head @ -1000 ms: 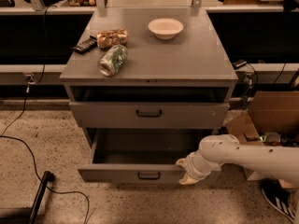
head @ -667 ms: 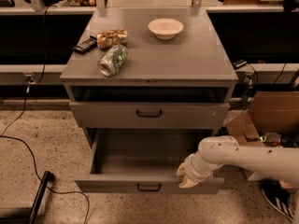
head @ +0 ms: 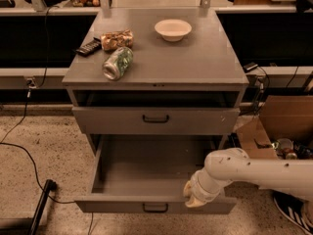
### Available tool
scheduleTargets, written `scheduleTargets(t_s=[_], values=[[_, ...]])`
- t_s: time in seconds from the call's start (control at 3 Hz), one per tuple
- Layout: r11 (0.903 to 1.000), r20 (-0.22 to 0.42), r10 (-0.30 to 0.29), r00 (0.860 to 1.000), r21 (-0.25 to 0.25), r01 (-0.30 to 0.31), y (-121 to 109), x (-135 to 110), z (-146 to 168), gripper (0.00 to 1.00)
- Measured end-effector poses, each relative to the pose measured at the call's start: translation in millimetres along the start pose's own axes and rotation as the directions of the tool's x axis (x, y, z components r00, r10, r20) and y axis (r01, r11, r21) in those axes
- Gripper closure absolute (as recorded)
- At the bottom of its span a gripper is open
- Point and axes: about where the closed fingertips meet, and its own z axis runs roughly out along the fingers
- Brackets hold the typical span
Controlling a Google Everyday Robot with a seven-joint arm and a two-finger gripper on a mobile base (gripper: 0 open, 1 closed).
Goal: Open middle drawer
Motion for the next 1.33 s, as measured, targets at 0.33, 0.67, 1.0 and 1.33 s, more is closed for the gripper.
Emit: scheduleTargets(t_s=[0.33,0.67,1.0,1.33], values=[[1.0,0.0,0.0,1.0,0.0,0.0,0.1,0.0,0.1,0.63],[1.0,0.001,0.0,1.0,-0.003,0.0,1.0,-0.3,1.2,0.4],[1.0,0.002,-0.001,1.0,-0.005,0.001,1.9,-0.6,2.3,0.17],[1.0,0.003,-0.001,1.0,-0.008,0.001,2.7,-0.8,3.2,0.0]])
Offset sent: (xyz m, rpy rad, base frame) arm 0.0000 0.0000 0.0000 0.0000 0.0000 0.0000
